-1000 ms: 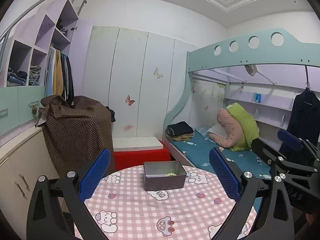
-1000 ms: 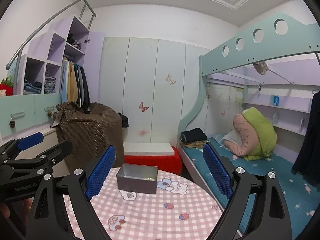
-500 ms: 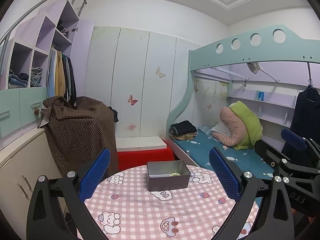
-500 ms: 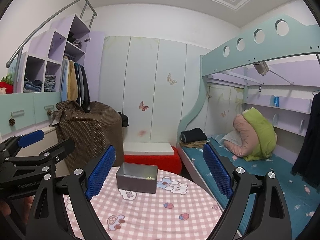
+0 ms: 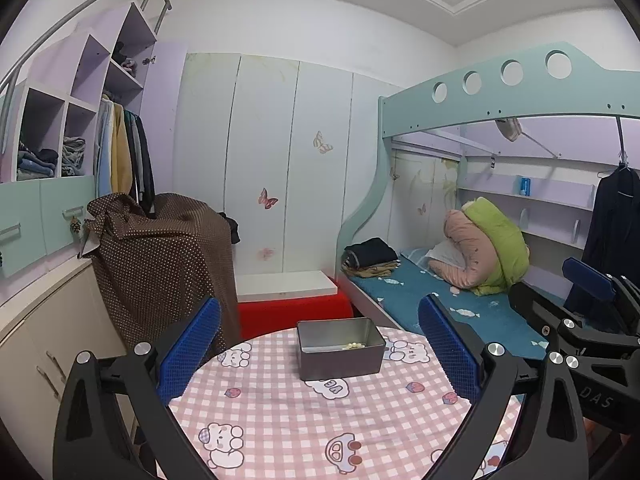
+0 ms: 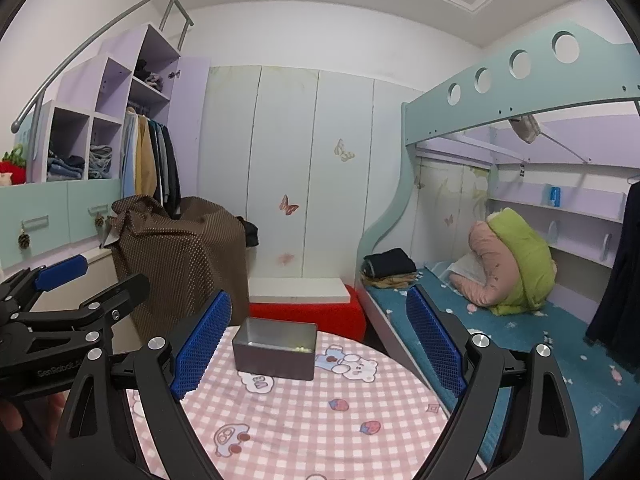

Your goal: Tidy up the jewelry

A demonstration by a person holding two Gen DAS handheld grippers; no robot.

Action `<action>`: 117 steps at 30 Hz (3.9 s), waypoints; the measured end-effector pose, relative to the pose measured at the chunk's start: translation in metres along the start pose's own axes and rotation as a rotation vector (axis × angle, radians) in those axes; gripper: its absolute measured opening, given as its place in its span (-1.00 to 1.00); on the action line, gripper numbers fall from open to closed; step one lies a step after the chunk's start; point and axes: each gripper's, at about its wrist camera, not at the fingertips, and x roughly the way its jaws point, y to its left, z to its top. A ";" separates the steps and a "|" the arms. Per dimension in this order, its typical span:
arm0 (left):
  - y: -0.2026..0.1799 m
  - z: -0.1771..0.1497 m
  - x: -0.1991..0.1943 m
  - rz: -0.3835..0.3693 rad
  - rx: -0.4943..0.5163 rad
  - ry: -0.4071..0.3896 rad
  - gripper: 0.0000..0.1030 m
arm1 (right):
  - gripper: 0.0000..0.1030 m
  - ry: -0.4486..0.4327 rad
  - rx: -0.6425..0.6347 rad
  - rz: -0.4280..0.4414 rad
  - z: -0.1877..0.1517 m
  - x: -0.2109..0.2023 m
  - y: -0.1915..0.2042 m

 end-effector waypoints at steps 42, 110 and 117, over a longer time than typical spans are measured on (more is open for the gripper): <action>-0.003 -0.003 0.004 -0.001 0.006 0.011 0.86 | 0.68 0.017 0.001 0.003 -0.009 0.005 0.003; 0.006 -0.002 0.008 -0.005 0.010 0.013 0.86 | 0.68 0.035 0.021 0.018 -0.006 0.009 0.008; 0.008 -0.001 0.008 -0.006 0.010 0.014 0.86 | 0.68 0.035 0.021 0.018 -0.006 0.009 0.007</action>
